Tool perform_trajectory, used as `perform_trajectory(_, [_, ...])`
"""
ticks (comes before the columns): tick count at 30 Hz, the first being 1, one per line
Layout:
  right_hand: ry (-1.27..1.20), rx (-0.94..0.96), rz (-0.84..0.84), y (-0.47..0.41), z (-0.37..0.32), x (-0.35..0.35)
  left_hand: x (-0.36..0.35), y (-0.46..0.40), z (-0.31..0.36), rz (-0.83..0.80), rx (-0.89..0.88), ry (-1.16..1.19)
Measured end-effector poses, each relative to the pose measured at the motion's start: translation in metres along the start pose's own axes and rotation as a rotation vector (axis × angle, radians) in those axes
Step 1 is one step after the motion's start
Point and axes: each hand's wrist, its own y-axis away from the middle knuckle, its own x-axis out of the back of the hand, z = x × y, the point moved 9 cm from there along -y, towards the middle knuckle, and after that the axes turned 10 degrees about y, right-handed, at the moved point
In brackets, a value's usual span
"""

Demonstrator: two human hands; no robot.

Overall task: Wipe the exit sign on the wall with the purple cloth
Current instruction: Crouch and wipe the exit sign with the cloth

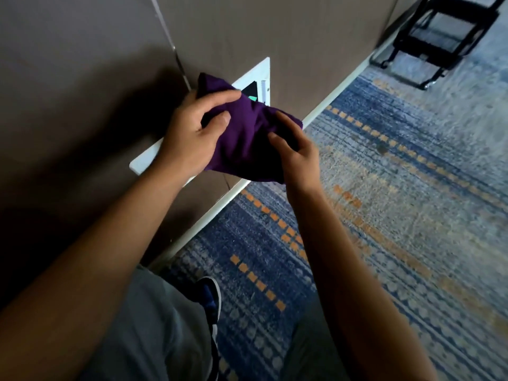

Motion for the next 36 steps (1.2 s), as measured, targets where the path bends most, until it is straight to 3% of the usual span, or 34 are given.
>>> perform_trajectory(12, [0.005, 0.042, -0.045, -0.008, -0.025, -0.019, 0.036, 0.022, 0.009, 0.114, -0.030, -0.066])
perform_trajectory(18, [-0.102, 0.016, -0.083, -0.020, -0.026, -0.036, 0.023, 0.018, 0.033, 0.122, -0.184, -0.289])
perform_trajectory(22, [-0.150, 0.027, -0.069, -0.018, -0.017, -0.028, 0.022, 0.029, 0.035, 0.123, -0.212, -0.277])
perform_trajectory(36, [-0.275, 0.020, -0.151, -0.022, -0.009, -0.018, 0.033, 0.021, 0.019, 0.071, -0.001, -0.096])
